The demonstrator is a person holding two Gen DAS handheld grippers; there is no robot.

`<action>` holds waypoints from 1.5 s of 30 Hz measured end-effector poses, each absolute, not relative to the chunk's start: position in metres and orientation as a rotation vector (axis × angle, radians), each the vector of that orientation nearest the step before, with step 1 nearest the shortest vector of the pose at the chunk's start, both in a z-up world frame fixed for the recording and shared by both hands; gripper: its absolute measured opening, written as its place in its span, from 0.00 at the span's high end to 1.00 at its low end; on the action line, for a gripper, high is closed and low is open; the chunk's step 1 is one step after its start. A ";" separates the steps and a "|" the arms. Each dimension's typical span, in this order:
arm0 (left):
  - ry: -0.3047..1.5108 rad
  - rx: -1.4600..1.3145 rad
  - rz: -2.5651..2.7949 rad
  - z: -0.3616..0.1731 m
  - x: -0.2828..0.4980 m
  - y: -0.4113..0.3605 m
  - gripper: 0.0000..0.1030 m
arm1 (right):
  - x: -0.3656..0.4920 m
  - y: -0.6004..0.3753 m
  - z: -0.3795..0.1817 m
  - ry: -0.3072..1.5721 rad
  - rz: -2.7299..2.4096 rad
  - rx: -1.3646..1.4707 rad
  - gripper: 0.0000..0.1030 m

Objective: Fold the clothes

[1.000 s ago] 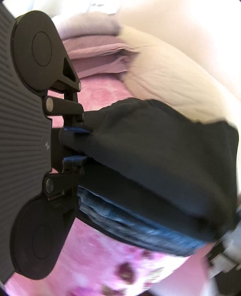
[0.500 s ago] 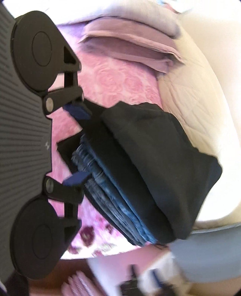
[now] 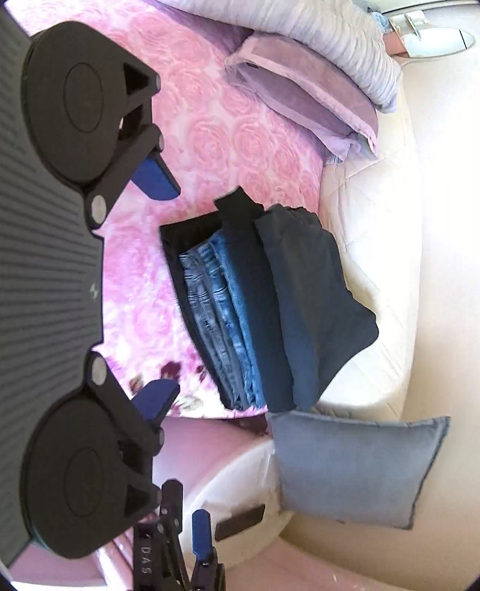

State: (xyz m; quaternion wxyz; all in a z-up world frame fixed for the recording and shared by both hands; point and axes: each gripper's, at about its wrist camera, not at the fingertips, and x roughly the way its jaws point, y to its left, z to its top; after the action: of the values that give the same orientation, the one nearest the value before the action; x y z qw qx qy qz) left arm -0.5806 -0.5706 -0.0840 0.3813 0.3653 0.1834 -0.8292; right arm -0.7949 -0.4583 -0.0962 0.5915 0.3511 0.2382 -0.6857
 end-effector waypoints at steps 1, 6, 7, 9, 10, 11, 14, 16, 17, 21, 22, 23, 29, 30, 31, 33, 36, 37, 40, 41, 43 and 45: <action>0.470 0.934 -2.111 -0.079 -0.574 -0.563 0.02 | -0.785 -0.450 -0.089 0.549 -1.607 0.807 0.34; 0.456 0.928 -2.074 -0.061 -0.544 -0.531 0.02 | -0.742 -0.416 -0.060 0.557 -1.662 0.774 0.20; 0.454 0.920 -2.074 -0.058 -0.539 -0.526 0.02 | -0.735 -0.410 -0.054 0.561 -1.679 0.773 0.19; 0.450 0.899 -2.072 -0.051 -0.531 -0.516 0.02 | -0.728 -0.400 -0.045 0.553 -1.696 0.774 0.19; 0.450 0.883 -2.073 -0.047 -0.527 -0.512 0.02 | -0.724 -0.395 -0.041 0.546 -1.702 0.775 0.19; 0.451 0.868 -2.071 -0.044 -0.524 -0.509 0.02 | -0.722 -0.391 -0.037 0.542 -1.707 0.777 0.19; 0.464 0.820 -2.063 -0.035 -0.518 -0.501 0.03 | -0.720 -0.384 -0.029 0.545 -1.721 0.782 0.19; 0.480 0.789 -2.059 -0.029 -0.515 -0.498 0.05 | -0.718 -0.382 -0.025 0.558 -1.726 0.774 0.19; 0.486 0.772 -2.058 -0.026 -0.514 -0.496 0.05 | -0.716 -0.382 -0.022 0.566 -1.728 0.770 0.19; 0.462 0.730 -2.032 -0.018 -0.516 -0.487 0.05 | -0.708 -0.376 -0.013 0.572 -1.734 0.744 0.19; 0.466 0.735 -2.020 -0.018 -0.517 -0.487 0.05 | -0.706 -0.375 -0.011 0.567 -1.730 0.744 0.19; 0.478 0.743 -2.016 -0.018 -0.519 -0.486 0.05 | -0.704 -0.375 -0.010 0.563 -1.726 0.744 0.19; 0.536 0.740 -2.004 -0.017 -0.521 -0.485 0.05 | -0.695 -0.380 -0.009 0.568 -1.683 0.717 0.19; 0.533 0.744 -1.999 -0.017 -0.523 -0.486 0.05 | -0.695 -0.382 -0.009 0.566 -1.680 0.714 0.19; 0.529 0.751 -1.996 -0.018 -0.524 -0.486 0.04 | -0.697 -0.383 -0.009 0.564 -1.678 0.715 0.19; 0.520 0.764 -1.988 -0.018 -0.527 -0.487 0.04 | -0.700 -0.385 -0.009 0.555 -1.671 0.722 0.19; 0.508 0.781 -1.970 -0.019 -0.532 -0.487 0.04 | -0.706 -0.388 -0.007 0.548 -1.671 0.723 0.19; 0.505 0.785 -1.968 -0.019 -0.533 -0.487 0.04 | -0.707 -0.389 -0.006 0.547 -1.670 0.721 0.19; 0.498 0.795 -1.964 -0.020 -0.538 -0.486 0.04 | -0.710 -0.391 -0.004 0.545 -1.667 0.715 0.19; 0.497 0.799 -1.963 -0.020 -0.540 -0.485 0.04 | -0.712 -0.391 -0.004 0.543 -1.664 0.715 0.19; 0.496 0.805 -1.963 -0.021 -0.542 -0.485 0.04 | -0.714 -0.392 -0.005 0.541 -1.660 0.717 0.19; 0.503 0.807 -1.966 -0.021 -0.544 -0.485 0.04 | -0.717 -0.392 -0.005 0.542 -1.658 0.720 0.19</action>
State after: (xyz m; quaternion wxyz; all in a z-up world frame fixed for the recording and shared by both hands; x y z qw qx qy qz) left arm -0.5438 -0.4848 -0.0211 0.4606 0.3281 0.2045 -0.7990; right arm -0.7171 -0.3923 -0.0053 0.5870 0.3091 0.2327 -0.7112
